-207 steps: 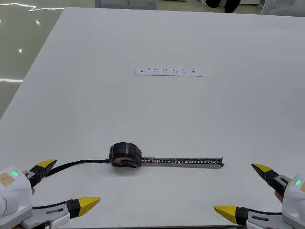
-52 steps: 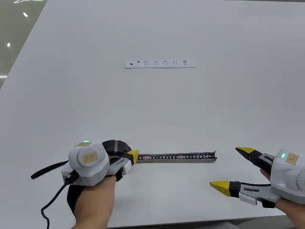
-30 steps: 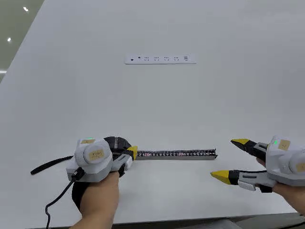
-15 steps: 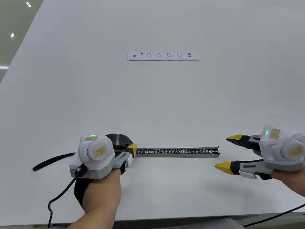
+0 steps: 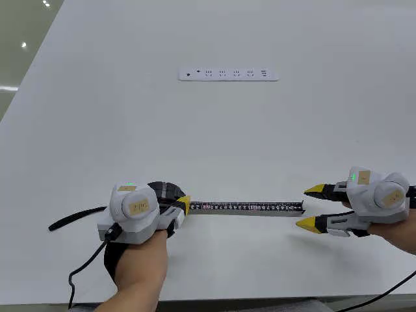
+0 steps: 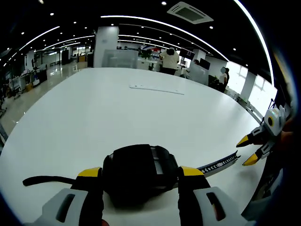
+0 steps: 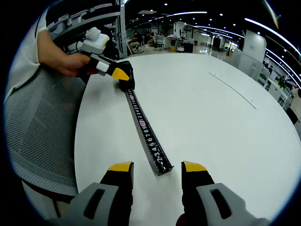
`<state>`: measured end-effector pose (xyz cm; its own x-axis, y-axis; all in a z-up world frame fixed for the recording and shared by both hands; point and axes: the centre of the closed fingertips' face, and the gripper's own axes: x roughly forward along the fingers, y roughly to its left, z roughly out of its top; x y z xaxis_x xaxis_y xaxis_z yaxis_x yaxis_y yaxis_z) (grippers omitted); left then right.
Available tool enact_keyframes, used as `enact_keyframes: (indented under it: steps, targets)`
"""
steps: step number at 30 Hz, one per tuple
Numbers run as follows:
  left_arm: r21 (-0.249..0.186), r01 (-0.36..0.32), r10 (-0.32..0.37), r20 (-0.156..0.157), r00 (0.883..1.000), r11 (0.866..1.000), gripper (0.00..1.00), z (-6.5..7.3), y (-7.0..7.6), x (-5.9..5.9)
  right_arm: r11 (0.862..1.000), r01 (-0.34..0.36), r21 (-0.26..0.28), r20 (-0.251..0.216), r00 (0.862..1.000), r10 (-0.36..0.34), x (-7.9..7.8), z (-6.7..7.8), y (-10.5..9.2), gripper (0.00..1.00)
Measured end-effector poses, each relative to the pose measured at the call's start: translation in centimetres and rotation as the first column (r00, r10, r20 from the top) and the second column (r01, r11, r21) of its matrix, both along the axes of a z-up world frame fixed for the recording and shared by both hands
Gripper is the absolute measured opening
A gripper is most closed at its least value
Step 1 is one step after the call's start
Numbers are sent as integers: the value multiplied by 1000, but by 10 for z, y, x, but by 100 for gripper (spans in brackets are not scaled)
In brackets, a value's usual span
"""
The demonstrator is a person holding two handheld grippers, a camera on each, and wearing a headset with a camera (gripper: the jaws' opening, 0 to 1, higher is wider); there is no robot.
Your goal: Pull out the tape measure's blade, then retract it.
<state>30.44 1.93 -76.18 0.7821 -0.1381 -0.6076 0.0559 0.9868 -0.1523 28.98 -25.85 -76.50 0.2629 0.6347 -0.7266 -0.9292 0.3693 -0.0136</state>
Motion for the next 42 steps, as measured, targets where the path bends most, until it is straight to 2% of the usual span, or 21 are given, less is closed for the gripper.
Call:
enact_keyframes:
  steps: [4,7,15,16,19,29,42]
  targets:
    - [0,5,-5,-4,1000,1000,62,0,0,0,999,-35,-17,-17,999,35,1,-6,1,33]
    - [-1,6,-6,-6,1000,1000,62,-1,0,0,996,-76,-50,-21,997,75,3,-12,0,31]
    - [-1,8,-8,-7,1000,1000,62,-1,0,0,993,-102,-67,-23,995,101,3,-15,1,26]
    - [5,14,-14,-8,1000,1000,62,-1,0,0,987,-137,-84,-37,990,134,3,-16,4,25]
    - [6,16,-16,-8,1000,1000,62,-1,-1,0,984,-155,-86,-49,987,152,2,-17,4,23]
    - [12,23,-23,-10,1000,1000,62,-2,-1,0,979,-178,-95,-59,983,173,2,-19,5,16]
    - [11,26,-26,-7,1000,1000,62,-1,-1,0,977,-188,-104,-45,982,185,4,-21,4,12]
